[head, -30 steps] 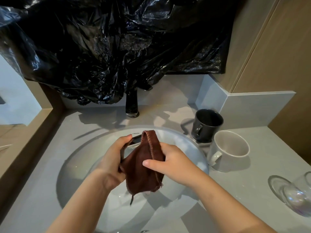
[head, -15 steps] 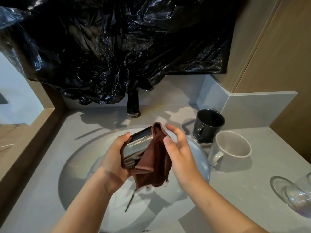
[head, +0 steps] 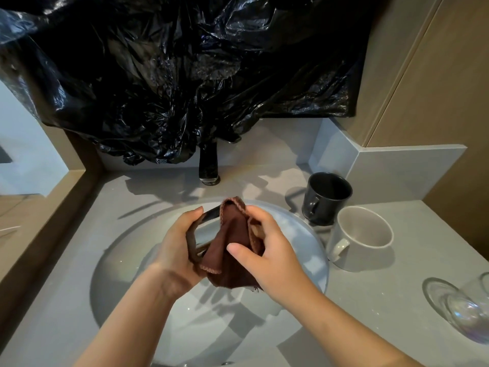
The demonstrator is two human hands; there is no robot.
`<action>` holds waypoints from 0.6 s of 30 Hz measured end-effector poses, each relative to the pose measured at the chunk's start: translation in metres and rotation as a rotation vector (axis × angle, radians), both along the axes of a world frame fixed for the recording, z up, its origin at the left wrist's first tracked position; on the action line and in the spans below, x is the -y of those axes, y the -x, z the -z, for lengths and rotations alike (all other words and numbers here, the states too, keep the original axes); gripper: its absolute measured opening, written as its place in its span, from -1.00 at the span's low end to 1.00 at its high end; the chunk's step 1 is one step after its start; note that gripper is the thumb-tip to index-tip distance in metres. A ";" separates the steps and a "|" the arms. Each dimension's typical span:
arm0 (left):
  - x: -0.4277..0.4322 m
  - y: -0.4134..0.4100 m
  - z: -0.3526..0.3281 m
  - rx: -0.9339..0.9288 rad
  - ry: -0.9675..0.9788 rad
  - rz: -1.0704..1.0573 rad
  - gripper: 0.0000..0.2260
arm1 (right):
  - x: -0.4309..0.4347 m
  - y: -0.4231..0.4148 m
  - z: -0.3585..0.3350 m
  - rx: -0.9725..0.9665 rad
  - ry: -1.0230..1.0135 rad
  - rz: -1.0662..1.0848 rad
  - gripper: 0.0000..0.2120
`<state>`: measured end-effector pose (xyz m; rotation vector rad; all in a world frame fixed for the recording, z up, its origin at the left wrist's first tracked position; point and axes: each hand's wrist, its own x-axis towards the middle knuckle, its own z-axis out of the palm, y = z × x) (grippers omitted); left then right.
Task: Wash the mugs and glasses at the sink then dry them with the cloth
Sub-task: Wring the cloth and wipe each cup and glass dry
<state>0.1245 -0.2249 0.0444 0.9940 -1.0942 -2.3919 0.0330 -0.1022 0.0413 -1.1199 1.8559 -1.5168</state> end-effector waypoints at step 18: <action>-0.004 0.006 -0.003 0.090 0.396 0.152 -0.63 | -0.007 0.000 0.004 -0.034 -0.146 -0.266 -0.61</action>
